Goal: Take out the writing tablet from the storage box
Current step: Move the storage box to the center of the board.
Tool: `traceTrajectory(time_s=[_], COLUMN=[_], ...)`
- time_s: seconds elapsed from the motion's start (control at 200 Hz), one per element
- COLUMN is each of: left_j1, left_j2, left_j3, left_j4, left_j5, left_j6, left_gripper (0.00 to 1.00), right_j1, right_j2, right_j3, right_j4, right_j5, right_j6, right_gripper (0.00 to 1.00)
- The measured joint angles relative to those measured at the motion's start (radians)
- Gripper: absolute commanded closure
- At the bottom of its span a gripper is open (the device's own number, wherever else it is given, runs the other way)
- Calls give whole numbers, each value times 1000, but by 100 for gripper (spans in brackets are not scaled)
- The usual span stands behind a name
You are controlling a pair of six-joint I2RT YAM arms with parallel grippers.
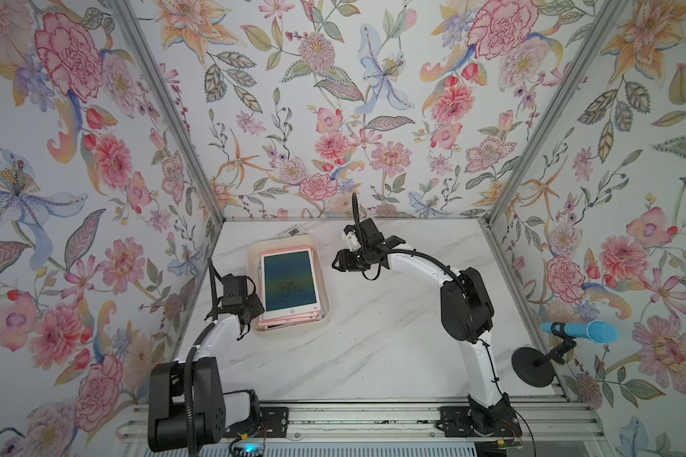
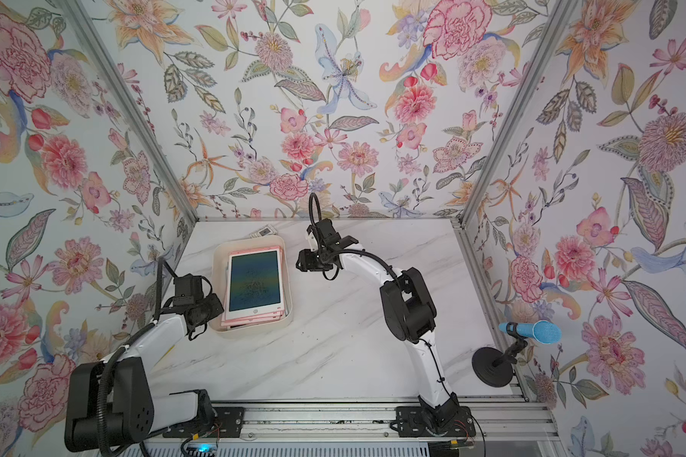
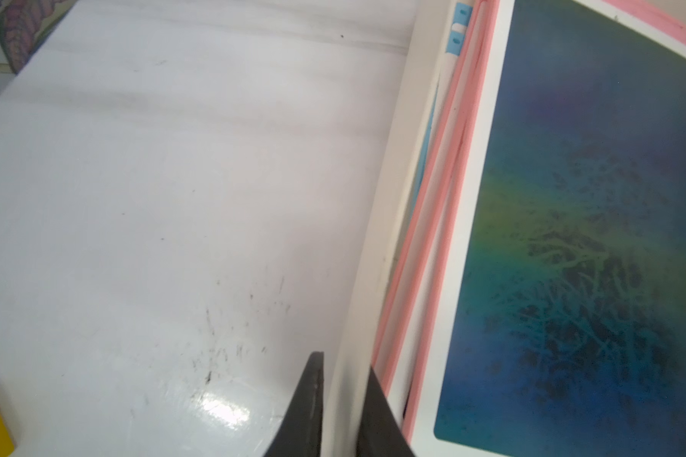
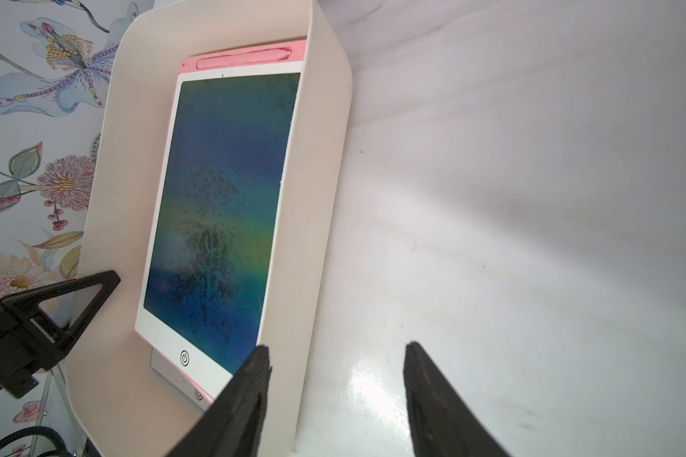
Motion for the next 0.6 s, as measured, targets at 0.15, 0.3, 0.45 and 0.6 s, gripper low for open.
traceTrajectory(time_s=[0.15, 0.3, 0.45, 0.6], left_j1=[33, 50, 83, 108], left_j2=[-31, -14, 19, 63], left_j3=[-13, -13, -10, 13], left_j4=[-5, -2, 39, 75], left_j5=[-13, -11, 1, 0], left_j6=[-10, -10, -1, 14], left_gripper=[84, 83, 85, 84], right_j1=[29, 45, 46, 46], right_j2=[69, 111, 139, 171], right_j3=[69, 101, 151, 200], right_j4=[-19, -41, -49, -50], right_j5=[-11, -23, -40, -47], right_j6=[0, 0, -1, -8], right_gripper=[42, 38, 37, 36])
